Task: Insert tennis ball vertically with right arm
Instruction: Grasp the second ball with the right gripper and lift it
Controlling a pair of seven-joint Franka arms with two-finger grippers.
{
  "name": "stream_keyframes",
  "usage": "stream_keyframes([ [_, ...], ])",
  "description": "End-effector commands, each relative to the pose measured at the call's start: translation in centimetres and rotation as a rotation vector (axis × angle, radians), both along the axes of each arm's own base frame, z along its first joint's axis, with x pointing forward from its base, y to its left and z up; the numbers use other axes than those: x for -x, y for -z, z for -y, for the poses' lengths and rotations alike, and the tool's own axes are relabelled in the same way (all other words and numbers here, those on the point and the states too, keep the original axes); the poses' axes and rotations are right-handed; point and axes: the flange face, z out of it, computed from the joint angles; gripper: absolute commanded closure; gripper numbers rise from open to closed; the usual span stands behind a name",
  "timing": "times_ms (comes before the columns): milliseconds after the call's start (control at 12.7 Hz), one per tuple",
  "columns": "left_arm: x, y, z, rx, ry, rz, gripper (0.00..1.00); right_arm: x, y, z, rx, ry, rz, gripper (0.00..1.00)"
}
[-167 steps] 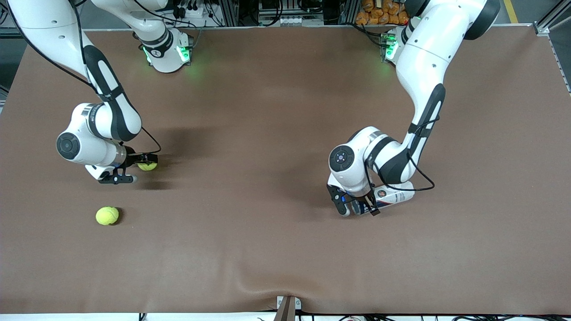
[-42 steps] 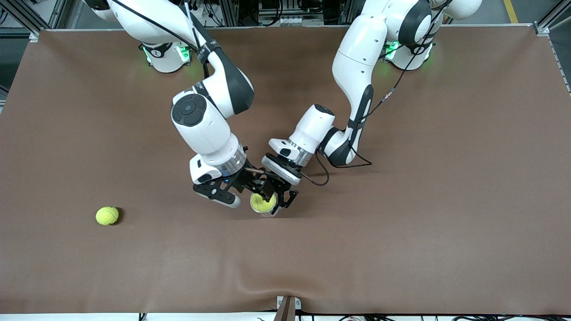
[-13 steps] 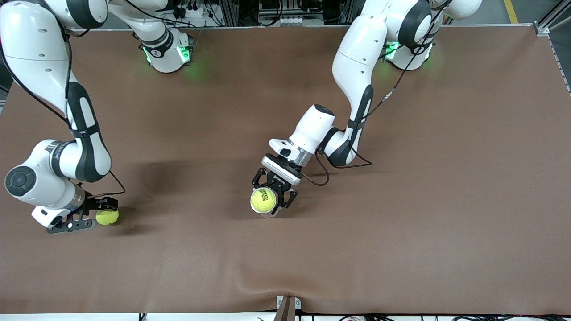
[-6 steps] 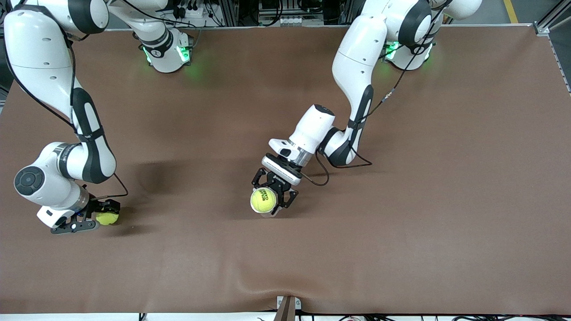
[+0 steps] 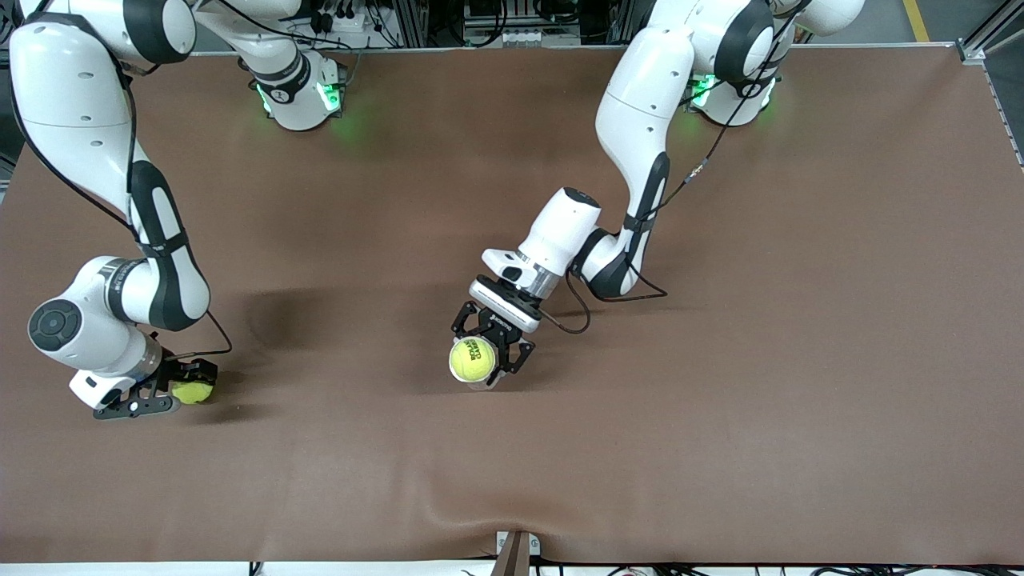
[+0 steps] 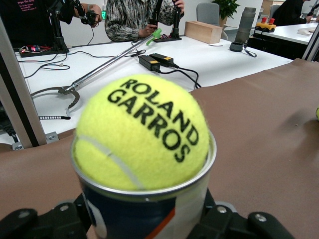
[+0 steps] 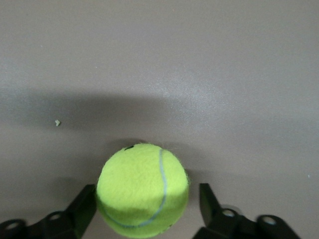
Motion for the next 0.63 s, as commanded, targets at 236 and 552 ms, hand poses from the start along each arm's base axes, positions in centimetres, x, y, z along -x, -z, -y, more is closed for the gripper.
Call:
stream_keyframes([
  [236,-0.3,-0.1,0.2,0.025,-0.009,0.021,0.17,-0.2,-0.5,0.0,-0.024,0.002,0.022,0.65],
  [552,-0.3,-0.1,0.2,0.025,-0.009,0.02,0.16,-0.5,-8.5,-3.1,-0.116,0.015,-0.044,0.68],
])
